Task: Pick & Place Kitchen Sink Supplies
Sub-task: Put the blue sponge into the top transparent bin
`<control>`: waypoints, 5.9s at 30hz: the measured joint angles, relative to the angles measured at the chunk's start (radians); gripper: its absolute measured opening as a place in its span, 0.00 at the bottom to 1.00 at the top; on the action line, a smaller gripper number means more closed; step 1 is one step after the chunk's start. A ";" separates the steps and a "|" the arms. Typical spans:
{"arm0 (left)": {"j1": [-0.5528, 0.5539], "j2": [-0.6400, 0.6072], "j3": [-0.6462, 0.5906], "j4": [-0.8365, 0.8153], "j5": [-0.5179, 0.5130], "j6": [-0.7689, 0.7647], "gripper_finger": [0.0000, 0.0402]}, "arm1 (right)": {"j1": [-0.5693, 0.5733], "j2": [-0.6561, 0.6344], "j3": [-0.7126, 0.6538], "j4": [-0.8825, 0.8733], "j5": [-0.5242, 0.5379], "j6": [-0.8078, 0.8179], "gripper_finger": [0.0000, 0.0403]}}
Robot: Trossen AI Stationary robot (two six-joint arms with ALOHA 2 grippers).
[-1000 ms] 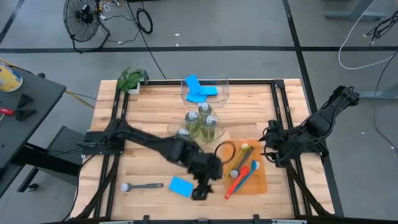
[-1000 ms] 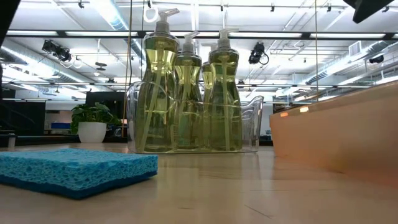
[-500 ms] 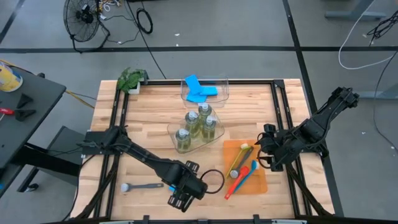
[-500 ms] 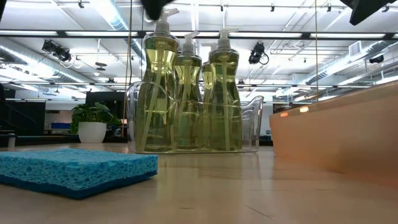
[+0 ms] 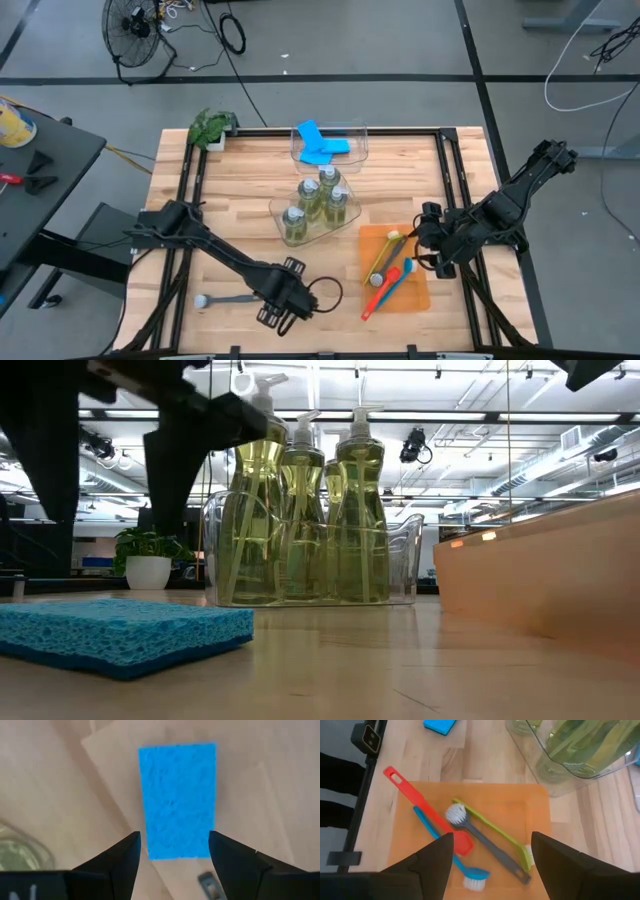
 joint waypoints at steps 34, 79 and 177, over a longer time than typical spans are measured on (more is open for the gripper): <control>0.100 -0.123 -0.374 0.339 0.210 0.028 0.49 | 0.000 0.000 0.000 0.006 -0.014 0.024 0.66; 0.179 -0.123 -0.164 0.195 0.255 0.079 0.00 | 0.000 0.000 0.000 0.006 0.030 0.014 0.66; 0.669 -0.045 0.697 -0.248 0.102 0.363 0.00 | 0.000 0.000 0.000 0.036 0.072 -0.001 0.66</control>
